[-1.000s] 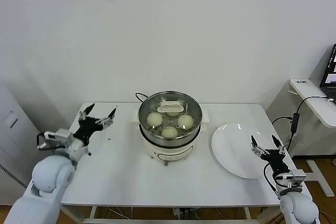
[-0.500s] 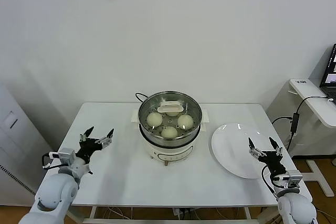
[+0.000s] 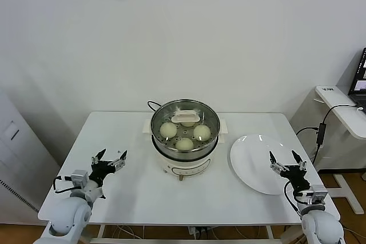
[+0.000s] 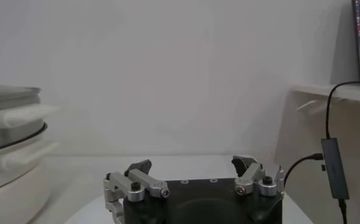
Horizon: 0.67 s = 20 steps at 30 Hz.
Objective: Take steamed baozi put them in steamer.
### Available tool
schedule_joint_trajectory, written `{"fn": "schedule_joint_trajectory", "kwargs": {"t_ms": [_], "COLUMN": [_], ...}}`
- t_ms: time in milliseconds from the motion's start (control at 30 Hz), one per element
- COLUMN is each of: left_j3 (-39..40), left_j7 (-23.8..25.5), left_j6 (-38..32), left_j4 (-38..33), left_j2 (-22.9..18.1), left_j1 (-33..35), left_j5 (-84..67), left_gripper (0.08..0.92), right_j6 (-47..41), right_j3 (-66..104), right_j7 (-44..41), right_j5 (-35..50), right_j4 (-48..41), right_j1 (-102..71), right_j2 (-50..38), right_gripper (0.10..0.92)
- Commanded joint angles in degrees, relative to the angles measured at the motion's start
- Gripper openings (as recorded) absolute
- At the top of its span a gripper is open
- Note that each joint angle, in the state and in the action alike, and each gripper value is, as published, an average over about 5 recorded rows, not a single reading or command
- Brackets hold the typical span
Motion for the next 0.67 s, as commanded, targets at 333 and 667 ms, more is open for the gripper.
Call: {"fn": "schedule_joint_trajectory", "kwargs": {"t_ms": [333,667], "left_j3": [0.0,-0.5], "left_j7": [-0.5,-0.4], "left_j6": [-0.1,0.4], "left_j4": [-0.4,-1.4], "left_j2": [-1.1,-1.2], "left_j1": [0.5,1.3], "left_j5": [1.2,1.8], "left_gripper": [0.823,0.823], "right_j6": [-1.3,-1.1], "right_j3": [0.0,0.1], "right_j7": [-0.2,-0.4], "right_j5": [-0.1,0.7], "right_j4": [0.2,0.3], "right_j1": [0.1,0.3], "right_j2": [0.1,-0.1], "right_gripper": [0.823,0.823]}}
